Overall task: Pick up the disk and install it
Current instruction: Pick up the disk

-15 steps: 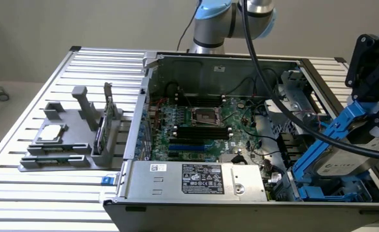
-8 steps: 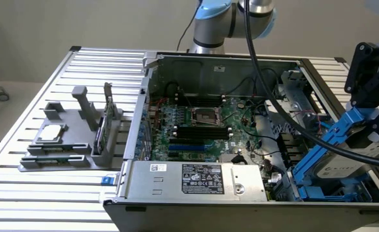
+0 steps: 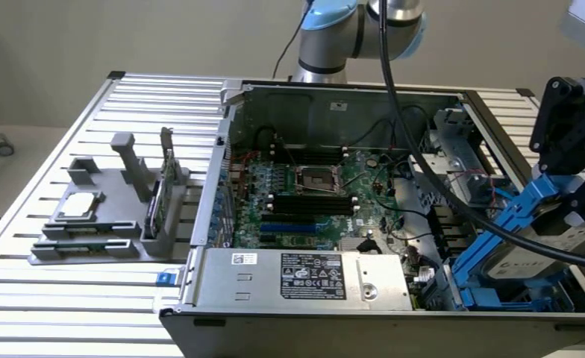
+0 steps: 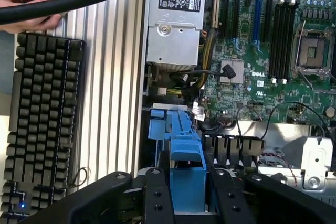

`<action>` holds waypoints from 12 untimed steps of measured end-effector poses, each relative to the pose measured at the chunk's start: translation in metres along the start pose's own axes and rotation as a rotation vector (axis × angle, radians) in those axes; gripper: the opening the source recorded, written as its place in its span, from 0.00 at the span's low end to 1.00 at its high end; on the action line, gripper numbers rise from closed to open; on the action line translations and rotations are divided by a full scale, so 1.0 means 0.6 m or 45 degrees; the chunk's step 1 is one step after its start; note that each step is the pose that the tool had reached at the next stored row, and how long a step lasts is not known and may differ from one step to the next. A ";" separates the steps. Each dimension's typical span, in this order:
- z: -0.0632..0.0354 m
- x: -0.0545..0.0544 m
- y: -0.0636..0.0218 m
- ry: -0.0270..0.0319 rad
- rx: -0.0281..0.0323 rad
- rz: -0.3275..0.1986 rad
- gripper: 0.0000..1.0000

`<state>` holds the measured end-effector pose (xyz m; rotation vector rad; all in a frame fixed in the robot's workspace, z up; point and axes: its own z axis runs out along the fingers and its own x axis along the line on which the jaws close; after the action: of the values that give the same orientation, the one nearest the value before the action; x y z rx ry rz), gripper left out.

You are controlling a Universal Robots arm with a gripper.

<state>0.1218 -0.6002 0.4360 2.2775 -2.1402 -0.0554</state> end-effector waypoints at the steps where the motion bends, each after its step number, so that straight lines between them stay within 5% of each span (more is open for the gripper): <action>1: 0.002 0.000 -0.001 0.0000 0.0000 0.000 0.32; 12: 0.032 0.001 -0.002 -0.0029 0.0002 0.003 0.32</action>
<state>0.1225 -0.6002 0.4167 2.2764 -2.1437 -0.0578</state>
